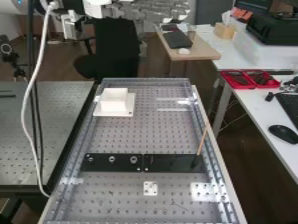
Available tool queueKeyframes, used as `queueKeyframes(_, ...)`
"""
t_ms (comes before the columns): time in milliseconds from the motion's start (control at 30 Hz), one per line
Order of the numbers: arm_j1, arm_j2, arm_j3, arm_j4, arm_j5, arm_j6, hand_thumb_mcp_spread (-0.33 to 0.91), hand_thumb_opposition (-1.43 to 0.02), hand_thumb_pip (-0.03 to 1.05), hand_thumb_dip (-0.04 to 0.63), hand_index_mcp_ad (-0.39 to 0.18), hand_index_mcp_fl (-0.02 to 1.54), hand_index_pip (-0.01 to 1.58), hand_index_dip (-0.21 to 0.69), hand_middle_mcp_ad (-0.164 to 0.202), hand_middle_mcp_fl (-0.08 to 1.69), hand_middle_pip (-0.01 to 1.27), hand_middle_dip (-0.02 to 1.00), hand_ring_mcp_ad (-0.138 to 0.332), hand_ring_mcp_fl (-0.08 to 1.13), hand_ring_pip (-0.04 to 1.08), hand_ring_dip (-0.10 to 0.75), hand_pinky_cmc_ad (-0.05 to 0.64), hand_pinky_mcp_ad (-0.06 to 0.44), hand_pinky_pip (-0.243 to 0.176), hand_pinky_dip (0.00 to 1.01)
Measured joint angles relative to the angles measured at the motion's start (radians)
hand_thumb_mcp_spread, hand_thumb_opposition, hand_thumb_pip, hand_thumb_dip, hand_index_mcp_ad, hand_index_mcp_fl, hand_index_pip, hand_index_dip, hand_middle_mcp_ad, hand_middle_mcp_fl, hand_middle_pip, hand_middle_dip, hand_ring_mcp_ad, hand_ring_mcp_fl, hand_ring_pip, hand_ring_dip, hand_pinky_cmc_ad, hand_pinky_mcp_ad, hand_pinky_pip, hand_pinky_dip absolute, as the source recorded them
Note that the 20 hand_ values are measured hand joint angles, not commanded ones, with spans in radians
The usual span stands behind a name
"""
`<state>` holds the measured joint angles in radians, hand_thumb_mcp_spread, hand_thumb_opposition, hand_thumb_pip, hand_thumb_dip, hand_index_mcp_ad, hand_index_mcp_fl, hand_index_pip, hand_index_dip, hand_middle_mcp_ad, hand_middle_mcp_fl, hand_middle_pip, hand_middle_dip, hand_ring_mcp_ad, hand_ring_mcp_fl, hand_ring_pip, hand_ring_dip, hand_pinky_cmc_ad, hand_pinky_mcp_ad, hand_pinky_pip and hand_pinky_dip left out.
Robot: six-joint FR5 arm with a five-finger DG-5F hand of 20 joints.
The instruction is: Grab the drill bit and place it in the clear container
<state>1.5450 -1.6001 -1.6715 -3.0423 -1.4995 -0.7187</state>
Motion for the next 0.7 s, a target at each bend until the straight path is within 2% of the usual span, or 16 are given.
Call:
queueKeyframes(67,0.0,-0.007,-0.013,0.009,0.013,-0.001,0.0,0.0,0.02,0.016,0.01,0.01,0.01,0.012,0.073,0.0,0.0,0.03,0.063,0.02,0.01,0.012,0.065,0.052,-0.01,0.01)
queueKeyframes(100,-0.001,-0.014,-0.021,0.014,0.019,0.001,0.0,0.0,0.02,0.016,0.01,0.01,0.01,0.012,0.059,0.0,0.01,0.03,0.058,0.02,0.01,0.012,0.051,0.052,-0.01,0.01)
queueKeyframes(133,-0.002,-0.017,-0.025,0.016,0.021,0.002,0.0,0.0,0.02,0.016,0.017,0.01,0.01,0.012,0.056,0.0,0.01,0.03,0.052,0.02,0.01,0.012,0.049,0.037,-0.01,0.01)
queueKeyframes(200,-0.004,-0.029,-0.037,0.024,0.03,0.007,0.04,-0.07,0.04,0.01,0.049,0.02,0.01,0.012,0.054,0.0,0.04,0.03,0.056,0.02,0.02,0.012,0.047,0.033,-0.01,0.02)
queueKeyframes(267,-0.006,-0.038,-0.049,0.034,0.035,0.011,0.1,-0.25,0.16,0.012,0.045,0.02,0.03,0.012,0.056,0.0,0.08,0.03,0.075,0.01,0.05,0.002,0.063,0.052,-0.012,0.05)
queueKeyframes(300,-0.007,-0.044,-0.057,0.044,0.038,0.013,0.12,-0.33,0.17,0.012,0.049,0.02,0.04,0.012,0.056,0.01,0.09,0.03,0.087,0.02,0.05,-0.003,0.099,0.068,-0.01,0.07)
queueKeyframes(333,-0.008,-0.048,-0.062,0.049,0.04,0.016,0.13,-0.38,0.17,0.012,0.049,0.03,0.05,0.012,0.056,0.01,0.1,0.03,0.113,0.01,0.07,-0.014,0.112,0.07,-0.028,0.09)
queueKeyframes(400,-0.01,-0.06,-0.077,0.068,0.045,0.025,0.12,-0.53,0.17,0.012,0.052,0.03,0.06,0.014,0.059,0.0,0.11,0.03,0.152,0.02,0.06,-0.021,0.162,0.105,-0.059,0.11)
queueKeyframes(433,-0.011,-0.063,-0.08,0.072,0.045,0.027,0.13,-0.56,0.18,0.016,0.056,0.03,0.06,0.016,0.059,0.01,0.12,0.03,0.152,0.02,0.07,-0.021,0.176,0.113,-0.061,0.13)
queueKeyframes(500,-0.015,-0.083,-0.095,0.09,0.05,0.038,0.14,-0.61,0.21,0.012,0.063,0.05,0.06,0.019,0.075,0.01,0.12,0.03,0.187,0.02,0.09,-0.021,0.215,0.152,-0.075,0.15)
queueKeyframes(600,-0.019,-0.106,-0.112,0.115,0.053,0.057,0.15,-0.66,0.22,0.012,0.091,0.06,0.08,0.051,0.094,0.01,0.14,0.03,0.202,0.04,0.08,-0.021,0.239,0.168,-0.075,0.17)
queueKeyframes(700,-0.023,-0.127,-0.127,0.149,0.059,0.075,0.17,-0.66,0.24,0.014,0.094,0.06,0.09,0.066,0.105,0.01,0.14,0.03,0.215,0.03,0.1,-0.021,0.246,0.176,-0.084,0.18)
